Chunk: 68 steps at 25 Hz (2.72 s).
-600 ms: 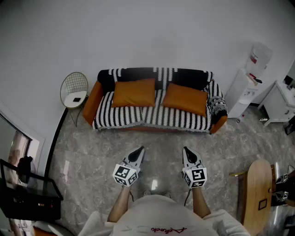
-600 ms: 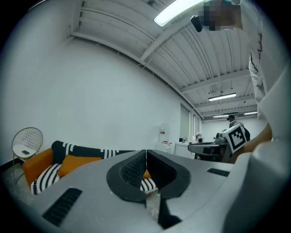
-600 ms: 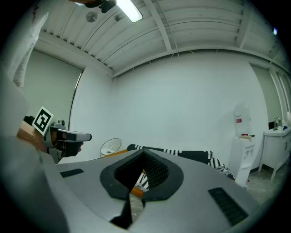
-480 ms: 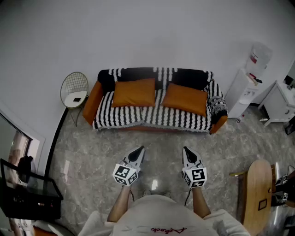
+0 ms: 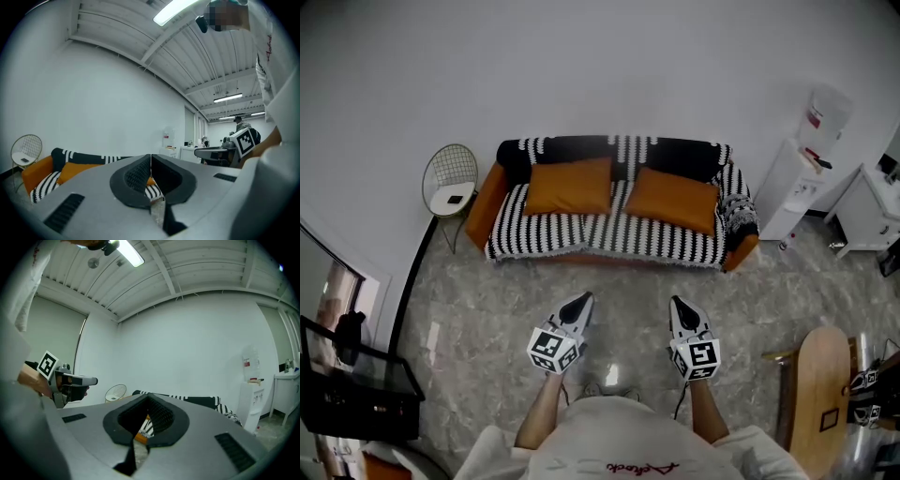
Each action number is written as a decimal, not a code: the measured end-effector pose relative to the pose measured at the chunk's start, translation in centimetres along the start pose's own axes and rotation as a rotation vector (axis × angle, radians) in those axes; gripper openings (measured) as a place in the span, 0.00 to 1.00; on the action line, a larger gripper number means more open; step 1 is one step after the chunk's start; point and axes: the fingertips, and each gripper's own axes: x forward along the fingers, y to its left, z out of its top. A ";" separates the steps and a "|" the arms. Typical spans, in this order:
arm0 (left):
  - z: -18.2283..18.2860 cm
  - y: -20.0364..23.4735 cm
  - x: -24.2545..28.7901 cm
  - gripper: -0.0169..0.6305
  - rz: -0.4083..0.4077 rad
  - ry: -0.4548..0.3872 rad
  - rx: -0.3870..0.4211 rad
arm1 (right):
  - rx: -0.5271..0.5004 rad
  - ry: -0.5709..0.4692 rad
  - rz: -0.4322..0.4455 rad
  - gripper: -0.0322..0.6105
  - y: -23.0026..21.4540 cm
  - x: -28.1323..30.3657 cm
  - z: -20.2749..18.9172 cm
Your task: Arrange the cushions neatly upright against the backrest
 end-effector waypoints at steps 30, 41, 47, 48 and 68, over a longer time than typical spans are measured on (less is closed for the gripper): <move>-1.3 -0.3 8.4 0.08 0.016 -0.002 -0.010 | -0.006 0.019 0.032 0.09 -6.8 3.0 -2.0; -2.4 6.2 15.0 0.08 -0.017 0.012 -0.046 | -0.014 0.048 0.023 0.09 -9.3 12.5 -2.5; -1.0 12.3 19.2 0.08 -0.035 0.017 -0.045 | -0.031 0.056 0.007 0.09 -10.7 19.7 -1.0; -0.6 13.1 20.0 0.08 -0.041 0.015 -0.046 | -0.033 0.057 0.000 0.09 -11.1 20.8 -0.7; 1.7 27.3 31.6 0.08 -0.135 0.022 -0.034 | -0.051 0.064 -0.102 0.09 -15.3 37.7 0.6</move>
